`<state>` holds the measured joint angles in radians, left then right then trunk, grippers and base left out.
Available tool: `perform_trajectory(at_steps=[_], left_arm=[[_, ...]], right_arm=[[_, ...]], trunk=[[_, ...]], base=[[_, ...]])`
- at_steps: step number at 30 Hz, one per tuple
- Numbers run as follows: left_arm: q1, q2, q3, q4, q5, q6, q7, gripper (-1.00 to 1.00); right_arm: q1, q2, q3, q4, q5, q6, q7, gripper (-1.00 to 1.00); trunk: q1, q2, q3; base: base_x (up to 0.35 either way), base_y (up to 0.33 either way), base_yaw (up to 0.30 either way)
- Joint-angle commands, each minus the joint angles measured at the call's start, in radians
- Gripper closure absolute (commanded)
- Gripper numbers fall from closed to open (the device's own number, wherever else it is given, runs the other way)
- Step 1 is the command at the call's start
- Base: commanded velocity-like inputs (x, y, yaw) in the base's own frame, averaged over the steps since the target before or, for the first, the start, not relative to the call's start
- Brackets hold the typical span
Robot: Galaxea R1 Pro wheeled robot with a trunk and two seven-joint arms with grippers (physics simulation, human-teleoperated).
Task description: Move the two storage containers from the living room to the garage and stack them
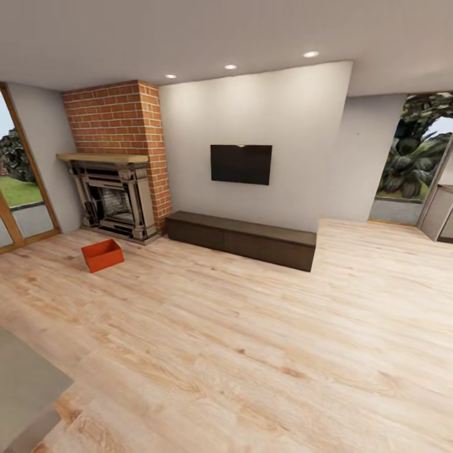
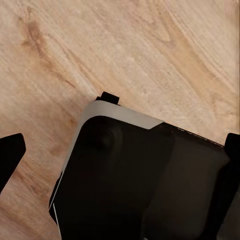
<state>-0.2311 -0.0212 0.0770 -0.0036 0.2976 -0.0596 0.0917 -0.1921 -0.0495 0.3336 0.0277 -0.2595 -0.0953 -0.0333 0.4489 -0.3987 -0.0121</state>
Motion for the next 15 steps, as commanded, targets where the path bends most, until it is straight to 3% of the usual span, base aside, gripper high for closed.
perform_trajectory(at_steps=[1, 6, 15], left_arm=[[-0.001, 0.000, 0.007, 0.001, 0.000, -0.003, 0.002, -1.00], [0.000, 0.000, 0.007, 0.001, 0.000, -0.003, 0.002, -1.00], [0.000, 0.000, 0.007, 0.001, 0.000, 0.001, 0.002, -1.00]], right_arm=[[-0.001, 0.000, 0.008, 0.003, -0.009, -0.006, 0.000, -1.00], [-0.001, 0.000, 0.006, 0.003, -0.009, -0.006, 0.000, -1.00], [-0.001, 0.000, 0.005, 0.003, -0.009, -0.006, -0.001, -1.00]], trunk=[[0.001, -0.001, -0.001], [0.001, -0.001, -0.001], [0.001, -0.001, -0.001]], base=[[0.324, 0.000, 0.000], [0.324, 0.000, 0.106], [0.324, 0.000, 0.258]])
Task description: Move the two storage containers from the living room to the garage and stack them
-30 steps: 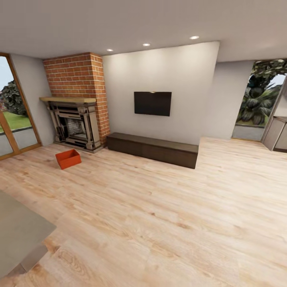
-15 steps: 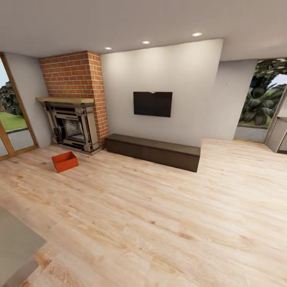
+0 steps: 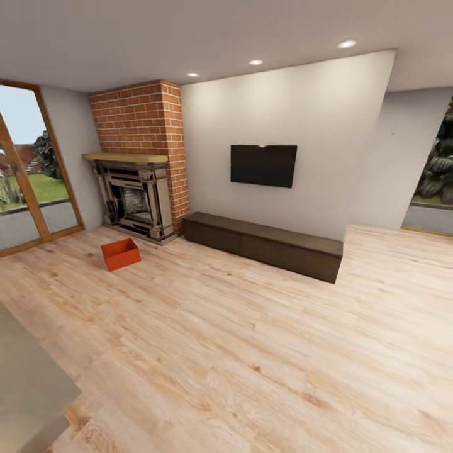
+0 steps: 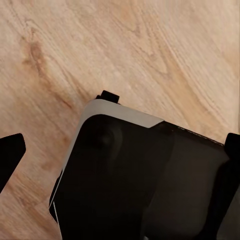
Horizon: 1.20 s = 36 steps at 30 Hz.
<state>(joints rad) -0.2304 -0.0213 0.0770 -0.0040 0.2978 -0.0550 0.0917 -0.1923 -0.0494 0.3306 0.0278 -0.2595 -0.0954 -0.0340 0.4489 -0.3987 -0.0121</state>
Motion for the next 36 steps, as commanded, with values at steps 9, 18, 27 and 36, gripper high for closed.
perform_trajectory(at_steps=[9, 18, 27, 36], left_arm=[[-0.001, -0.001, 0.007, 0.001, 0.000, -0.003, 0.002, -1.00], [-0.001, -0.002, 0.006, 0.001, 0.000, -0.005, 0.002, -1.00], [-0.001, -0.002, 0.006, 0.001, 0.000, -0.004, 0.002, -1.00], [-0.001, -0.002, 0.006, 0.001, 0.000, -0.004, 0.002, -1.00]], right_arm=[[-0.001, 0.000, 0.008, 0.003, -0.009, -0.006, 0.000, -1.00], [-0.001, 0.000, 0.009, 0.003, -0.009, -0.006, 0.000, -1.00], [-0.001, 0.001, 0.011, 0.003, -0.010, -0.006, -0.001, -1.00], [-0.001, 0.000, 0.009, 0.003, -0.009, -0.006, -0.001, -1.00]], trunk=[[0.001, -0.001, -0.001], [0.001, -0.001, -0.001], [0.001, -0.001, -0.001], [0.001, -0.001, -0.001]], base=[[0.324, 0.000, 0.236], [0.324, 0.000, 0.016], [0.324, 0.000, 0.021], [0.324, 0.000, 0.227]])
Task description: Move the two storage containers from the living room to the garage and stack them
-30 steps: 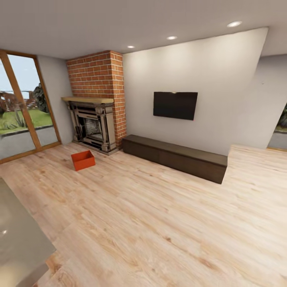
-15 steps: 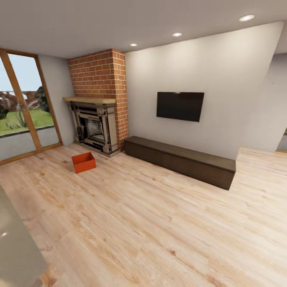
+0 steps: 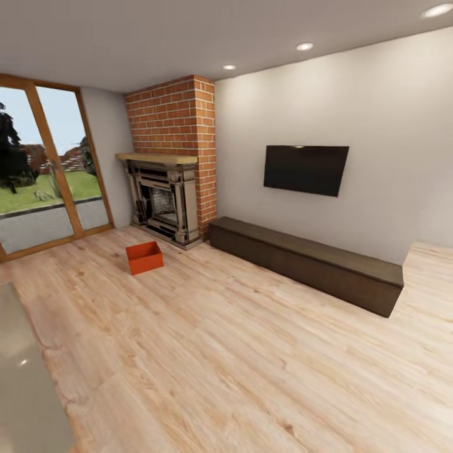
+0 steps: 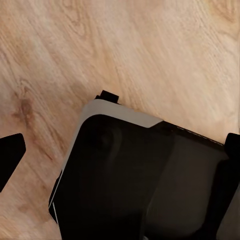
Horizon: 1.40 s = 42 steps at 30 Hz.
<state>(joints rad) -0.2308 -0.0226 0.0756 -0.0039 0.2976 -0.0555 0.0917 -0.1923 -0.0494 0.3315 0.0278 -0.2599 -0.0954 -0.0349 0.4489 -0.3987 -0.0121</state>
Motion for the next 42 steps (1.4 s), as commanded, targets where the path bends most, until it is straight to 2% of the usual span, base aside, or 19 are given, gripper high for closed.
perform_trajectory(at_steps=[1, 42], left_arm=[[-0.001, 0.000, 0.007, 0.001, 0.000, -0.004, 0.002, -1.00], [-0.001, 0.000, 0.007, 0.001, 0.000, -0.003, 0.002, -1.00]], right_arm=[[-0.001, 0.000, 0.008, 0.003, -0.009, -0.006, 0.000, -1.00], [-0.001, 0.000, 0.007, 0.003, -0.010, -0.006, 0.000, -1.00]], trunk=[[0.001, -0.001, -0.001], [0.001, -0.001, -0.001]], base=[[0.324, 0.000, 0.247], [0.324, 0.000, 0.251]])
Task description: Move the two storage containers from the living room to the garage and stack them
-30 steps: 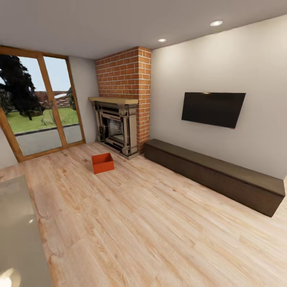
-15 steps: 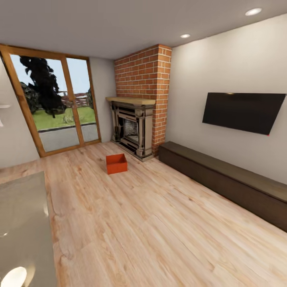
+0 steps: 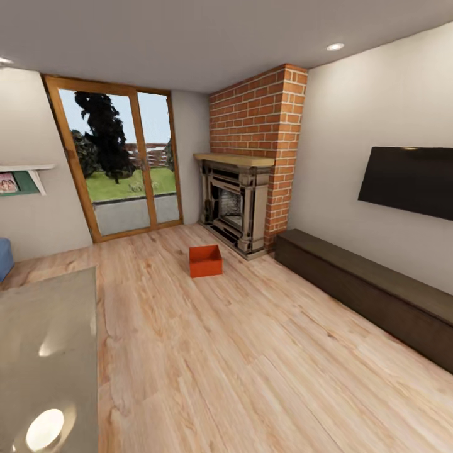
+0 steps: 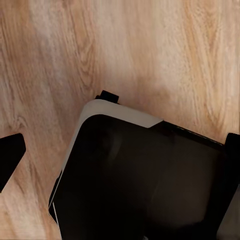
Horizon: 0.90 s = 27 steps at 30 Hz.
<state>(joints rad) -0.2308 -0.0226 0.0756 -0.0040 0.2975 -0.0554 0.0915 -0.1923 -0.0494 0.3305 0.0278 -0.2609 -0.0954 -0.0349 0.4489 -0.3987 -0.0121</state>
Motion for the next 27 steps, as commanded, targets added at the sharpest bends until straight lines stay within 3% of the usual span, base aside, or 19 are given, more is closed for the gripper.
perform_trajectory(at_steps=[1, 8, 27], left_arm=[[-0.001, 0.000, 0.007, 0.001, 0.000, -0.004, 0.002, -1.00], [-0.001, 0.000, 0.007, 0.001, 0.000, -0.004, 0.002, -1.00], [-0.001, 0.001, 0.009, 0.001, 0.000, -0.001, 0.002, -1.00]], right_arm=[[-0.001, 0.000, 0.008, 0.003, -0.009, -0.006, 0.000, -1.00], [-0.001, 0.000, 0.007, 0.003, -0.009, -0.006, 0.000, -1.00], [-0.001, 0.000, 0.010, 0.003, -0.008, -0.006, 0.008, -1.00]], trunk=[[0.001, -0.001, -0.001], [0.001, -0.001, -0.001], [0.001, -0.001, -0.001]], base=[[0.324, 0.000, 0.252], [0.324, 0.000, 0.198], [0.324, 0.000, 0.008]])
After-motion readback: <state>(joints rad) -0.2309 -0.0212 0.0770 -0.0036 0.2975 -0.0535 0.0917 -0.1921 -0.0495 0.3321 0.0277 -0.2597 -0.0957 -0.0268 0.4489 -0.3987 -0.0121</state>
